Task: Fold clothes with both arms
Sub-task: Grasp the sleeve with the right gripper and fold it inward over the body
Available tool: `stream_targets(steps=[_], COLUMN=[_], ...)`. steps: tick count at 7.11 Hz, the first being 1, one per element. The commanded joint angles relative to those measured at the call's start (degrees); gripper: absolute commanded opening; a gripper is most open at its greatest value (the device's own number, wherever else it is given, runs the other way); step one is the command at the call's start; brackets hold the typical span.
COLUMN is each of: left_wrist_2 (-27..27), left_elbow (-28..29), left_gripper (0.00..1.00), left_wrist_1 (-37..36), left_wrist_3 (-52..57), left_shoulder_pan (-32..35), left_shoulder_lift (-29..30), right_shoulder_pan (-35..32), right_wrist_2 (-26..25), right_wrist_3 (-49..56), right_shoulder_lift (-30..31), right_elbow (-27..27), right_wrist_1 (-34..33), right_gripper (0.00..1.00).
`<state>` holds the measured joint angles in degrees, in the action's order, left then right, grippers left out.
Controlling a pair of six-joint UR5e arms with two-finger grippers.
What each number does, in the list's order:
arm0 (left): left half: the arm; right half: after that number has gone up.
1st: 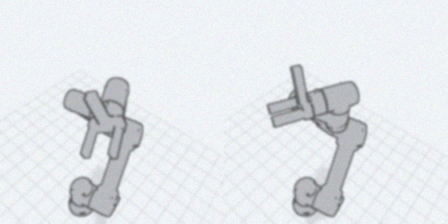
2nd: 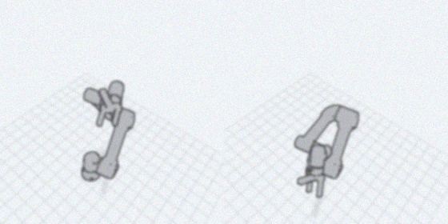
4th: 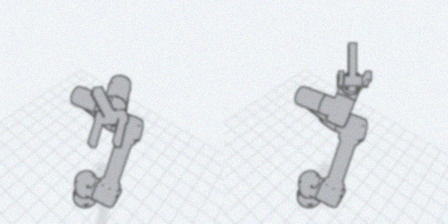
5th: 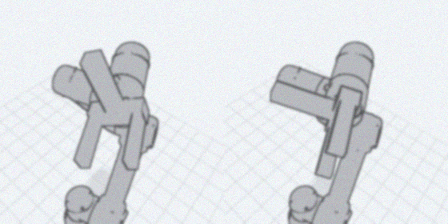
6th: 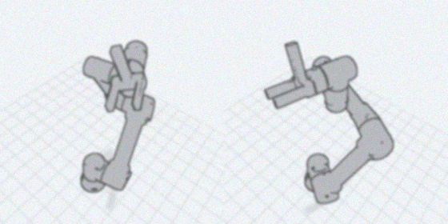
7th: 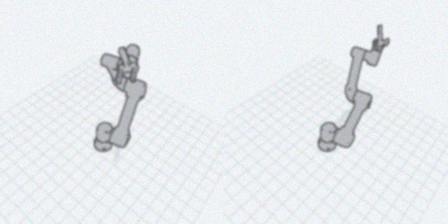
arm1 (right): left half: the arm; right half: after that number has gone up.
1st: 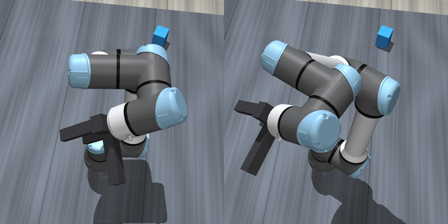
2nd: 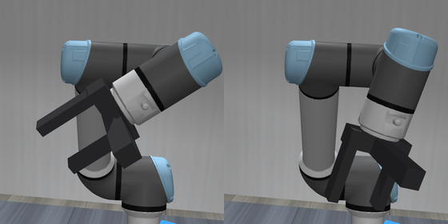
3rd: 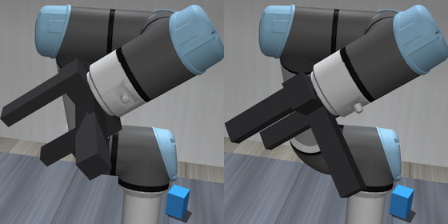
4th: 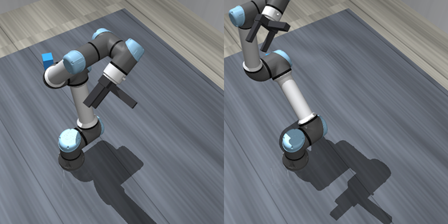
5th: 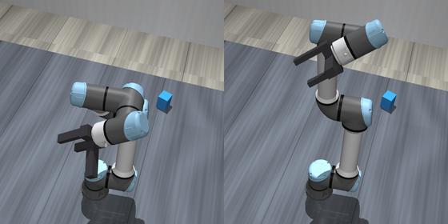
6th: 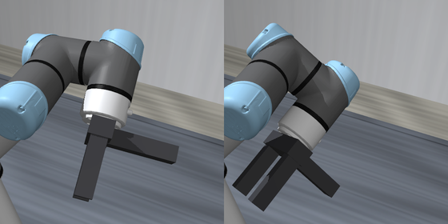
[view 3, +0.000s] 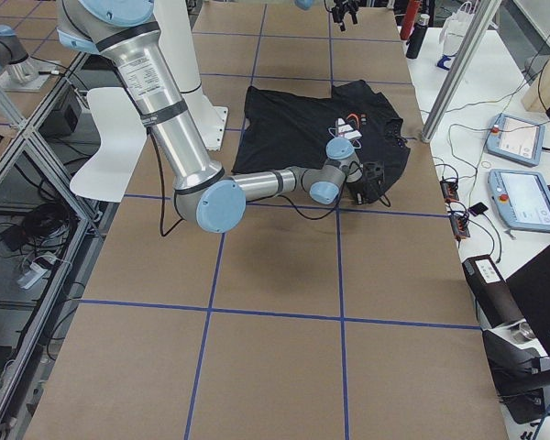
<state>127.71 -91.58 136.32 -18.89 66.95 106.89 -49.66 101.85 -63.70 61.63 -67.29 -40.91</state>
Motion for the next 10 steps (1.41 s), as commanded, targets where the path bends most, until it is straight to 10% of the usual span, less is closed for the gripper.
stream_targets(steps=[1,5,10], left_wrist_2=[0.0,0.0,0.0], left_elbow=[-0.1,-0.1,-0.6], left_gripper=[1.00,1.00,1.00], left_wrist_1=[0.0,0.0,0.0], left_wrist_3=[0.0,-0.3,-0.4], left_shoulder_pan=[0.0,-0.1,-0.1], left_shoulder_lift=[0.0,0.1,0.2], right_shoulder_pan=[-2.1,-2.0,5.3], right_wrist_2=[3.5,3.5,-9.4], right_wrist_3=[0.0,-5.4,-20.2], right_shoulder_lift=[-0.2,-13.9,-23.7], right_elbow=[-2.0,-5.1,4.3], right_wrist_1=[-1.0,-28.2,-30.9], right_gripper=[0.00,0.00,0.00])
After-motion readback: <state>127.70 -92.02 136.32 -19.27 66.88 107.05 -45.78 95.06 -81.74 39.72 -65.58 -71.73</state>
